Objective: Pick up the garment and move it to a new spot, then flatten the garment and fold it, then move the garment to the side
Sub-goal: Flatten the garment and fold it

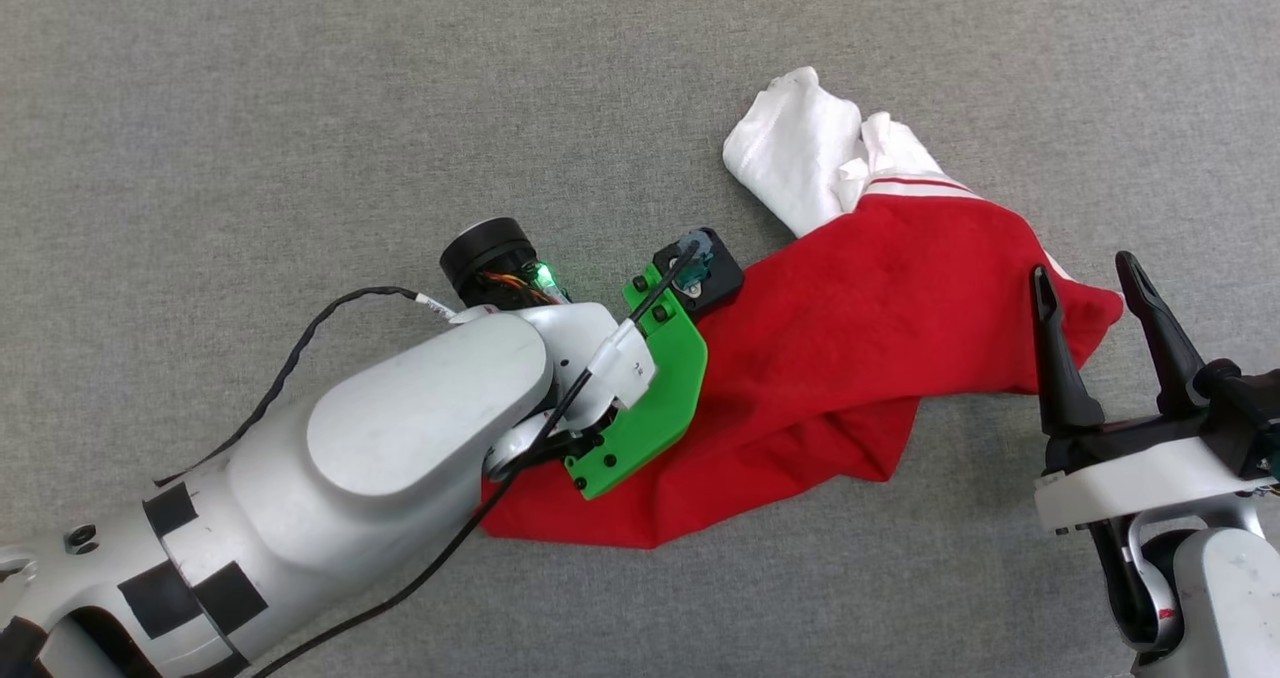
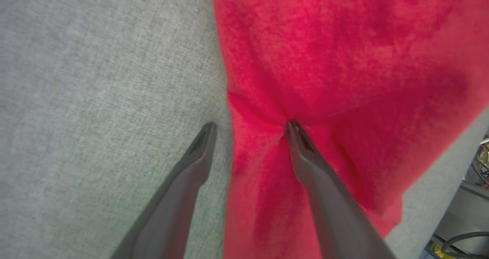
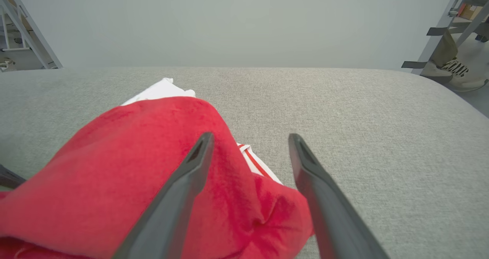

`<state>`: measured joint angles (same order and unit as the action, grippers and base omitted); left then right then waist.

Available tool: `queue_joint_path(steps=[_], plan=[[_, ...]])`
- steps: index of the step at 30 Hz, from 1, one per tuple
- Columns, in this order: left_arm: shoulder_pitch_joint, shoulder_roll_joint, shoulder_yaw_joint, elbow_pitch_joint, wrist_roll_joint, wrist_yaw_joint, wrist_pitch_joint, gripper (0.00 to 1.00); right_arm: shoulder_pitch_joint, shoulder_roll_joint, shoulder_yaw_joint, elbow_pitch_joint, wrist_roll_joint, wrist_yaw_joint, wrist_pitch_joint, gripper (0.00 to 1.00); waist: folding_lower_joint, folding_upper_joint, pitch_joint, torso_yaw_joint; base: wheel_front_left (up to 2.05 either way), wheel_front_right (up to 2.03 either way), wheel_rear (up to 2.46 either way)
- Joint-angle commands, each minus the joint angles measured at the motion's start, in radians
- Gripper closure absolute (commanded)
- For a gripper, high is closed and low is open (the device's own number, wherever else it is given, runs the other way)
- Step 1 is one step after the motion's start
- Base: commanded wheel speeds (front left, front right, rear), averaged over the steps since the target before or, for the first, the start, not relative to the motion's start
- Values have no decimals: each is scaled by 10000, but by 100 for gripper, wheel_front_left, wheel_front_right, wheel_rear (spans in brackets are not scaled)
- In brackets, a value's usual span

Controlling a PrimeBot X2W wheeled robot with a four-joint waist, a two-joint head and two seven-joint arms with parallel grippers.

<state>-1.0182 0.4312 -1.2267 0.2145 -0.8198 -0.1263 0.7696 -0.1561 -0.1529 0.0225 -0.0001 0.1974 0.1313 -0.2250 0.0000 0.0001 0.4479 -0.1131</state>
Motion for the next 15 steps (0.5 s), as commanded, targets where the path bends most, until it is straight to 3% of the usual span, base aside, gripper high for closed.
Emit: queue_joint_path(steps=[1,7,15], plan=[[966,6,-534,407,80,-44,14,100,-173,-53,28,58,-95,-6,-95,0,0,-1,-75,34,0,0,0],[218,193,-534,573,64,-44,-1753,100,61,-116,-120,186,-177,-6,-141,0,0,-1,-657,334,0,0,0],[-1060,1444,-392,1289,114,-44,-4346,100,543,-65,-393,198,-216,-6,-156,0,0,-1,-1509,807,0,0,0]])
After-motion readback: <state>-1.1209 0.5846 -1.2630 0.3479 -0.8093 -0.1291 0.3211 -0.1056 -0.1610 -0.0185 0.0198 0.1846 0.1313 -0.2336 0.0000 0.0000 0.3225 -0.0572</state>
